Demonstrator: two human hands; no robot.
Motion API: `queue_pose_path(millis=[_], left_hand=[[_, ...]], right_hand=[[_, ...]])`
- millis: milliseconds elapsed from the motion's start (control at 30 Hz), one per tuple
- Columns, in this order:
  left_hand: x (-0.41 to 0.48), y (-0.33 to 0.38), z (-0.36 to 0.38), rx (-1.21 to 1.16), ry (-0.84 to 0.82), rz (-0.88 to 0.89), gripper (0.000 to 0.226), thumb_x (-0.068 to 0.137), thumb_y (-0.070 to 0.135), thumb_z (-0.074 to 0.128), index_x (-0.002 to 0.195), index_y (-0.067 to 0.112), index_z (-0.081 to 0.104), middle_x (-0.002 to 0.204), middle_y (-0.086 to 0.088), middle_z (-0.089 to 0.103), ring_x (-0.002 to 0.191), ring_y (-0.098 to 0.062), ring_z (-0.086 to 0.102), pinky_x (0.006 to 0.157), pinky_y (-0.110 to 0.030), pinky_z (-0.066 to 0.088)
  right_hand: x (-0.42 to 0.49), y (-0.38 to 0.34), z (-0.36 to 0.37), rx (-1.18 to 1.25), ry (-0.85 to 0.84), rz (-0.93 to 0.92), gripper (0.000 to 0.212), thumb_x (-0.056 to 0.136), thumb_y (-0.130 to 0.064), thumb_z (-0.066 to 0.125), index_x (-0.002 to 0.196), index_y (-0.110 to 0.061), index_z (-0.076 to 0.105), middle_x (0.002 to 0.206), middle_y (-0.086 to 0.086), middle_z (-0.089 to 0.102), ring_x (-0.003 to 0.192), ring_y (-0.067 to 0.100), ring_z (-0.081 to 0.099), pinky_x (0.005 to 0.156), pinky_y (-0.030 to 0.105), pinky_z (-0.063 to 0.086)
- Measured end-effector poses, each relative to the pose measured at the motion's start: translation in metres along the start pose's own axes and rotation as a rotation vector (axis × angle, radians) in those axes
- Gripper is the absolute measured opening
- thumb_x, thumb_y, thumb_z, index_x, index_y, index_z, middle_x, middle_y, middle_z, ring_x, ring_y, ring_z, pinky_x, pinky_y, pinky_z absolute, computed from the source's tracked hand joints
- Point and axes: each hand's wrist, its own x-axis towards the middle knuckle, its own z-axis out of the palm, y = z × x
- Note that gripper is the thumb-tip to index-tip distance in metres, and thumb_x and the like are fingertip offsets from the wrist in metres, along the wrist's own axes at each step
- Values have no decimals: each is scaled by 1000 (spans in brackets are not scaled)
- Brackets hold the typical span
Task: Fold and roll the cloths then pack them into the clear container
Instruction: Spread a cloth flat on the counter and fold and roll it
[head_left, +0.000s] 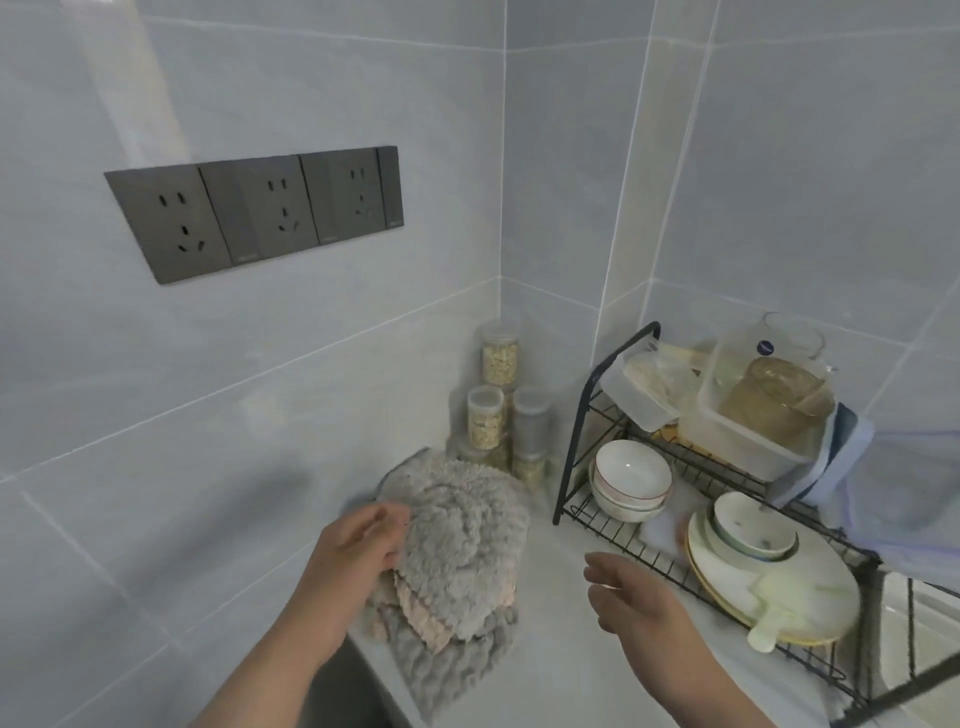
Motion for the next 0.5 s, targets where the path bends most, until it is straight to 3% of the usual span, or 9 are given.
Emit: queue_pose_path(millis=[67, 200, 367, 500], left_hand=[[48, -1, -3, 98, -71, 21, 13, 93, 27, 60, 95, 33, 72, 98, -4, 72, 96, -22, 68, 93, -38, 53], [154, -13, 4, 296, -246, 67, 15, 93, 29, 61, 106, 33, 65, 108, 13, 68, 105, -5, 63, 92, -26, 48], [252, -68, 34, 832, -387, 170, 32, 93, 27, 51, 124, 22, 59, 127, 3, 59, 114, -15, 57, 93, -29, 45], [275, -102, 40, 911, -450, 322, 39, 93, 18, 48, 131, 14, 54, 137, 1, 48, 122, -15, 51, 103, -27, 40]], right_hand=[[29, -3, 15, -7, 18, 49, 28, 94, -13, 58, 107, -38, 59, 117, -10, 64, 102, 8, 61, 94, 36, 50], [92, -9, 49, -9, 88, 179, 32, 96, -14, 54, 125, -26, 58, 128, -7, 59, 114, 10, 56, 103, 35, 44], [177, -14, 84, -267, 148, 210, 40, 98, -21, 49, 138, -25, 50, 140, -3, 49, 123, 13, 50, 92, 19, 36], [231, -5, 104, -415, 117, 195, 43, 98, -18, 44, 140, -28, 47, 134, -1, 52, 105, 19, 60, 76, 22, 45]])
